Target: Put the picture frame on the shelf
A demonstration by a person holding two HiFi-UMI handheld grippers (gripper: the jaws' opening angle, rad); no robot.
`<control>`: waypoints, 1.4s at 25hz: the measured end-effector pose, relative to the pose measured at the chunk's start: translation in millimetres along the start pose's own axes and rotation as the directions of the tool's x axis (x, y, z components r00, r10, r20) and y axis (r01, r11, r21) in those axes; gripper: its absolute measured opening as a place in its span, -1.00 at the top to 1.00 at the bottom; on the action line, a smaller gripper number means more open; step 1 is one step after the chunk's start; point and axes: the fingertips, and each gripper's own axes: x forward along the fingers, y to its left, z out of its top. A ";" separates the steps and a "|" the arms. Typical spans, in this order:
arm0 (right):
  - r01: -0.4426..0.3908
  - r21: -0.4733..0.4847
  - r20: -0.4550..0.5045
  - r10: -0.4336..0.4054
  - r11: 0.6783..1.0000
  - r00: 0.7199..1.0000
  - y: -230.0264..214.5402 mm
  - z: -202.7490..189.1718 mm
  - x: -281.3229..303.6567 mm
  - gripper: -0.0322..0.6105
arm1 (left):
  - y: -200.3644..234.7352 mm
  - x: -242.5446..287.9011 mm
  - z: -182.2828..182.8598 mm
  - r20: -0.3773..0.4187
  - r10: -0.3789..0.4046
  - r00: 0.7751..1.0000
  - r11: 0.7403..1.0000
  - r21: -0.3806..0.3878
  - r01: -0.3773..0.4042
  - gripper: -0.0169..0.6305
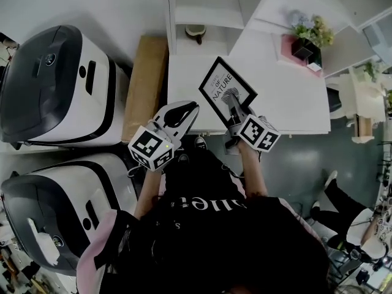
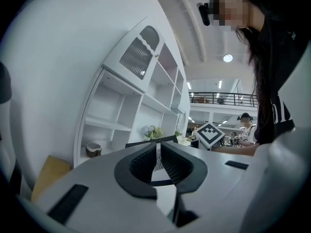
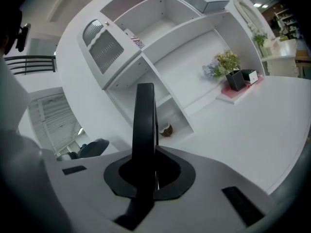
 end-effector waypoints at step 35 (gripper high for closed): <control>0.158 -0.241 0.135 -0.128 0.958 0.983 -96.9 101.9 226.4 0.74 | 71.4 67.2 0.2 -0.109 0.184 0.977 0.983 0.004 -0.185 0.83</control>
